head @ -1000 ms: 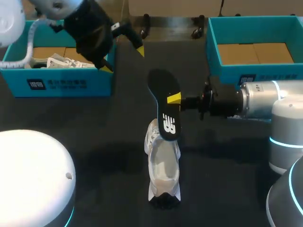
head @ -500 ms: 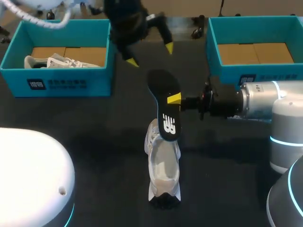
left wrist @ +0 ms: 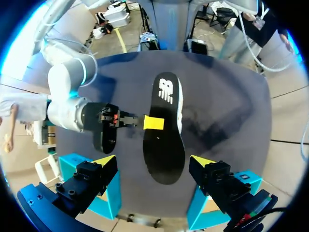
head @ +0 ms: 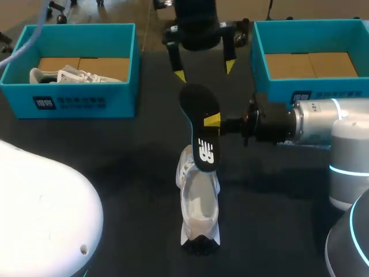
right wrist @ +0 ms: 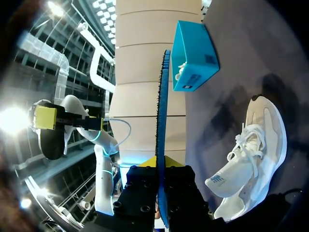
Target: Take the shoe out of the shoebox, open the shoe tongue, remove and reinsert the insole, then place the shoe into the shoebox
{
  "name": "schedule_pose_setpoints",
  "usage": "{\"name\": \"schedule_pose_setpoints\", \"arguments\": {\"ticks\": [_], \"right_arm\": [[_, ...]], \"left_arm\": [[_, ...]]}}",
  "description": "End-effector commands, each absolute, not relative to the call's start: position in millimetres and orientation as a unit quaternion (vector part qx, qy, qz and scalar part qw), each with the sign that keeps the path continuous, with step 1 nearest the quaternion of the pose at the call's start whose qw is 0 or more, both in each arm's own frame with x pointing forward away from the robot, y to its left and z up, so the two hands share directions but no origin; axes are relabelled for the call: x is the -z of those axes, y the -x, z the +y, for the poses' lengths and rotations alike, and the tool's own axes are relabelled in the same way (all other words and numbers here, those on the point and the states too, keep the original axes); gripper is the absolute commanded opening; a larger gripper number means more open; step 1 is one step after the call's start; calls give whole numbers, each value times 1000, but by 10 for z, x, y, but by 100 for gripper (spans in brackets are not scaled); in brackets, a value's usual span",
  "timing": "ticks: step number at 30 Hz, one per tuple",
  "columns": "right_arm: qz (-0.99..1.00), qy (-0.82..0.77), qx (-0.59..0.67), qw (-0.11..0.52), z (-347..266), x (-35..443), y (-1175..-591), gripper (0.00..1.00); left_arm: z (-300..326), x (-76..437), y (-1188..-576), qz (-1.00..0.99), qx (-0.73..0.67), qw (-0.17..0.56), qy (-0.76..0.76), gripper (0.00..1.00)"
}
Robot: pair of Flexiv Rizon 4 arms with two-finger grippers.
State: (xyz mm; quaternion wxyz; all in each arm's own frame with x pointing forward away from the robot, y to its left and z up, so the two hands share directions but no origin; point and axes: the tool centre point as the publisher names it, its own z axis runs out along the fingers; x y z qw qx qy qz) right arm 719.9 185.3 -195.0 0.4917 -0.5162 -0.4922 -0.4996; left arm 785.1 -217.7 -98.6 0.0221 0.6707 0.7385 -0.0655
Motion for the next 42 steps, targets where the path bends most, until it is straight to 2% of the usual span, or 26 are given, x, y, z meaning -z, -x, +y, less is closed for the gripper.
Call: {"name": "schedule_pose_setpoints", "arguments": {"ticks": [1, 19, 29, 42], "right_arm": [[-492, 517, 500, 491, 1874, 1957, -7191, 0], [-492, 517, 500, 491, 1874, 1957, -7191, 0], [-492, 517, 500, 491, 1874, 1957, -7191, 0], [-492, 517, 500, 491, 1874, 1957, -7191, 0]], "left_arm": [[-2222, 980, -7845, 736, -23, -73, -673, 100], [-2063, 1086, -7840, 753, 14, -53, -656, 100], [-1796, 1008, -7738, 754, 85, 33, -650, 100], [-1460, 1081, -7621, 731, 253, 168, -610, 100]]}}
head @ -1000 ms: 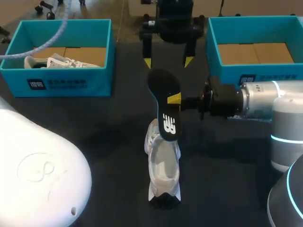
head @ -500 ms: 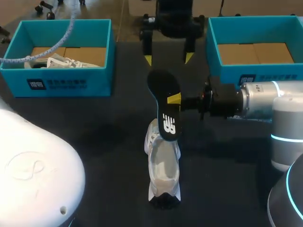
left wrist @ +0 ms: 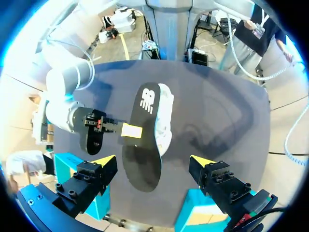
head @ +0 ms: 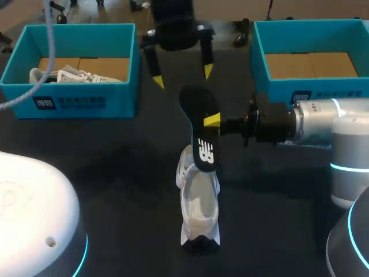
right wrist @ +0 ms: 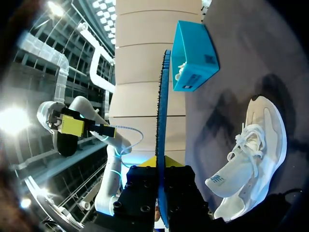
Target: Take the shoe out of the shoebox, open the shoe tongue, remove and reinsert the insole, then place the shoe into the shoebox
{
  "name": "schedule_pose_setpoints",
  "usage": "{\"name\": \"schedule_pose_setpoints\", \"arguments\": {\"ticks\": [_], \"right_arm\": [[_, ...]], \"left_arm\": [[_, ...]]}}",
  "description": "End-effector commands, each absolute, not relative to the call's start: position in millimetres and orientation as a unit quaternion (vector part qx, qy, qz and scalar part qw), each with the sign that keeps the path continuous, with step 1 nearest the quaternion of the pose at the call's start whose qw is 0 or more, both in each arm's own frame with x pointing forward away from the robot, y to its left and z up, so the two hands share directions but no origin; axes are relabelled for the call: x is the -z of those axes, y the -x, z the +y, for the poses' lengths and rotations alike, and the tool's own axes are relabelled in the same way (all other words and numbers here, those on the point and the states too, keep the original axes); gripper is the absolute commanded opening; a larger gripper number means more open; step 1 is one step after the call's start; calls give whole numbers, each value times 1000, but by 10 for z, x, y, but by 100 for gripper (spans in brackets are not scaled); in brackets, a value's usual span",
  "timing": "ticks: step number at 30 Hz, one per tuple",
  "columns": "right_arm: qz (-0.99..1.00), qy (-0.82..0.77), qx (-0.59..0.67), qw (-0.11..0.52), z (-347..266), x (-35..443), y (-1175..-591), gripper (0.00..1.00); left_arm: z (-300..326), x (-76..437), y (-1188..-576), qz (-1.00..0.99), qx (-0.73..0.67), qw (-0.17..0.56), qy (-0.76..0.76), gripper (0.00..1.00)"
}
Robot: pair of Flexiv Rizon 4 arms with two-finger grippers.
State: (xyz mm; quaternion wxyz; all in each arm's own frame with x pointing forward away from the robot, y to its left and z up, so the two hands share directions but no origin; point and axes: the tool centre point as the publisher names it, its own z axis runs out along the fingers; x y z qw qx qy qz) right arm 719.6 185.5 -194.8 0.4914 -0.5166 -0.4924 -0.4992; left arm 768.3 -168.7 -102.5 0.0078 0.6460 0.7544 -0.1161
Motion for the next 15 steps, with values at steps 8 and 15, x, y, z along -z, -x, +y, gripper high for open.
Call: {"name": "schedule_pose_setpoints", "arguments": {"ticks": [8, 15], "right_arm": [[-492, 517, 500, 491, 1874, 1957, -7191, 0], [-492, 517, 500, 491, 1874, 1957, -7191, 0]], "left_arm": [[-1316, 1104, -7550, 692, 351, 250, -580, 100], [-1271, 1098, -7551, 696, 316, 241, -598, 100]]}}
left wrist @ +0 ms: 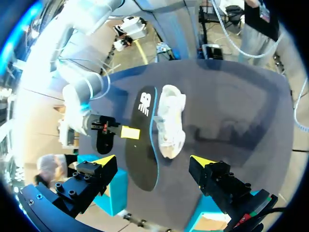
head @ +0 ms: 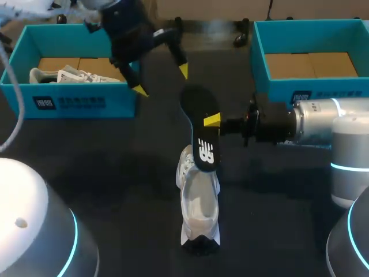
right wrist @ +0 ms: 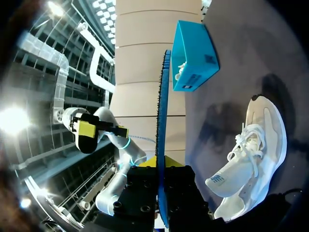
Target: Take the shoe out of the shoebox, open the shoe tongue, remove and reinsert the insole, then place the shoe into the shoebox
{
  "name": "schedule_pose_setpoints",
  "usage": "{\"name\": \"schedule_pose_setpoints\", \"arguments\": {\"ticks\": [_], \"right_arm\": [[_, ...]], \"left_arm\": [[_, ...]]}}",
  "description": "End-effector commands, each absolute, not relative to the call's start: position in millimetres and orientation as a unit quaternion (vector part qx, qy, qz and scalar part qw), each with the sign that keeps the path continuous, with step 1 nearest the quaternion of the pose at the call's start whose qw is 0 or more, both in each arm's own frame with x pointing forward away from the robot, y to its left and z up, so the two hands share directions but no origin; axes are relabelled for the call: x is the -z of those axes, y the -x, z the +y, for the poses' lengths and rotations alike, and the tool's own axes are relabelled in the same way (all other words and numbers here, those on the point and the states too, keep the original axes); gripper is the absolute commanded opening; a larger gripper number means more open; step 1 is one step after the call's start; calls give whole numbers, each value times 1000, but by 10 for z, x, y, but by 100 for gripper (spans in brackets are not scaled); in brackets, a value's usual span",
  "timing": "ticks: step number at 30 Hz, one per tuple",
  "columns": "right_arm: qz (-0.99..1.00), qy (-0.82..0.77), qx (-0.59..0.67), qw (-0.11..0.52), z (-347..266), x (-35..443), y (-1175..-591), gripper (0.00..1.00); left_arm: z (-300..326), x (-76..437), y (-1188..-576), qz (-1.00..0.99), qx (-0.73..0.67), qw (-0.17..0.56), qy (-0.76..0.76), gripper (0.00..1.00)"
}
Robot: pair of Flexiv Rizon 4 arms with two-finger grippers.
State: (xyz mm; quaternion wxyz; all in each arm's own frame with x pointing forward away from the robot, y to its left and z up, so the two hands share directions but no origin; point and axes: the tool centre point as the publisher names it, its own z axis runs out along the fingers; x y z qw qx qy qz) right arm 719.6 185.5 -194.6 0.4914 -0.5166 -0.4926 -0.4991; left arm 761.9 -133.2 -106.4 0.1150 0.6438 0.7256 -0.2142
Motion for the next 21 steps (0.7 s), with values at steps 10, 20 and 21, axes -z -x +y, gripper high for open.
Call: {"name": "schedule_pose_setpoints", "arguments": {"ticks": [10, 20, 21], "right_arm": [[-492, 517, 500, 491, 1874, 1957, -7191, 0], [-492, 517, 500, 491, 1874, 1957, -7191, 0], [-492, 517, 500, 491, 1874, 1957, -7191, 0]], "left_arm": [[-1192, 1276, -7629, 694, 341, 253, -581, 100], [-1094, 1642, -7698, 621, 424, 282, -596, 100], [-1079, 1654, -7723, 611, 419, 265, -617, 100]]}}
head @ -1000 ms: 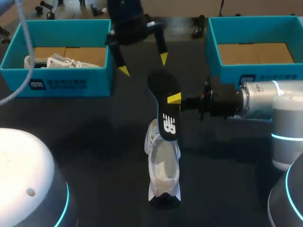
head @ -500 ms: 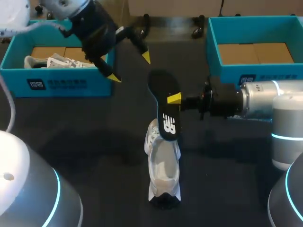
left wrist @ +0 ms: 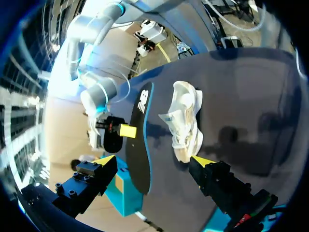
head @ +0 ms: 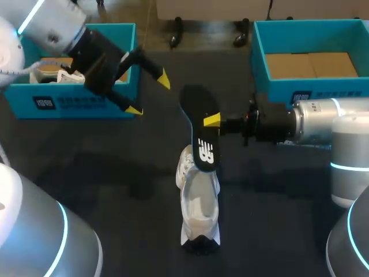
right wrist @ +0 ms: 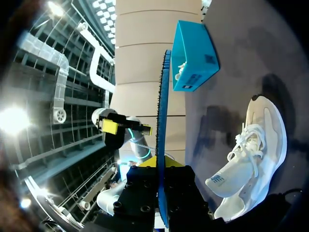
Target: Take the shoe out of the shoebox, open the shoe tongue, remove and reinsert the insole, then place the shoe into the shoebox
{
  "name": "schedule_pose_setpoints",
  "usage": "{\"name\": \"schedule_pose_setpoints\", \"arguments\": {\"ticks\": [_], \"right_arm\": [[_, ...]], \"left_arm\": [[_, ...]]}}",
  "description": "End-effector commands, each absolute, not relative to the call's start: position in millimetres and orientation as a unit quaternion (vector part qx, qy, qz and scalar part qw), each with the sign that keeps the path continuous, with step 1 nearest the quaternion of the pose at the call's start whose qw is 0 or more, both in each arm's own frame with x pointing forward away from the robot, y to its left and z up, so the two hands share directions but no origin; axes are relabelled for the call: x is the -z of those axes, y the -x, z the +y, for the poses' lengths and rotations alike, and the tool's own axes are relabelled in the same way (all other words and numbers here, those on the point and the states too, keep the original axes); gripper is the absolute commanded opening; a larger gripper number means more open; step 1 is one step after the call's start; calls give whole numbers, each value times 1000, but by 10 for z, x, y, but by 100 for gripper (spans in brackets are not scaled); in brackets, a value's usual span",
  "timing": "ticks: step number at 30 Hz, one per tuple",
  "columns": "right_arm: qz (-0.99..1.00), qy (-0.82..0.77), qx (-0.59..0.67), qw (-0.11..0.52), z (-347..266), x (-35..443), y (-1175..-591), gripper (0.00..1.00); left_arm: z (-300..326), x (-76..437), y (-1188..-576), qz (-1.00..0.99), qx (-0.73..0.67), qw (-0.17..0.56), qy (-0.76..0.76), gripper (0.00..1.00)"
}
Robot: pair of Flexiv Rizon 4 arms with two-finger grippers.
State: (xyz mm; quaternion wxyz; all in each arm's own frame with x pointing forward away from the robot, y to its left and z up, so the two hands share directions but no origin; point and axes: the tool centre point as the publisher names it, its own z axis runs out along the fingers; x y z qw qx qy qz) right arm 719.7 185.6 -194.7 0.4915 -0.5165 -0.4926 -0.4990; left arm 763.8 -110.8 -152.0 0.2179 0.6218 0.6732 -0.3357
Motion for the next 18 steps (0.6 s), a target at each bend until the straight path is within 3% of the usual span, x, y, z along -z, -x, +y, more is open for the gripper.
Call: {"name": "schedule_pose_setpoints", "arguments": {"ticks": [1, 11, 18], "right_arm": [[-492, 517, 500, 491, 1874, 1957, -7191, 0], [-492, 517, 500, 491, 1874, 1957, -7191, 0], [-492, 517, 500, 491, 1874, 1957, -7191, 0]], "left_arm": [[-1079, 1654, -7723, 611, 419, 265, -617, 100], [-1079, 1654, -7723, 611, 419, 265, -617, 100], [-1174, 1896, -7594, 603, 436, 351, -569, 100]]}}
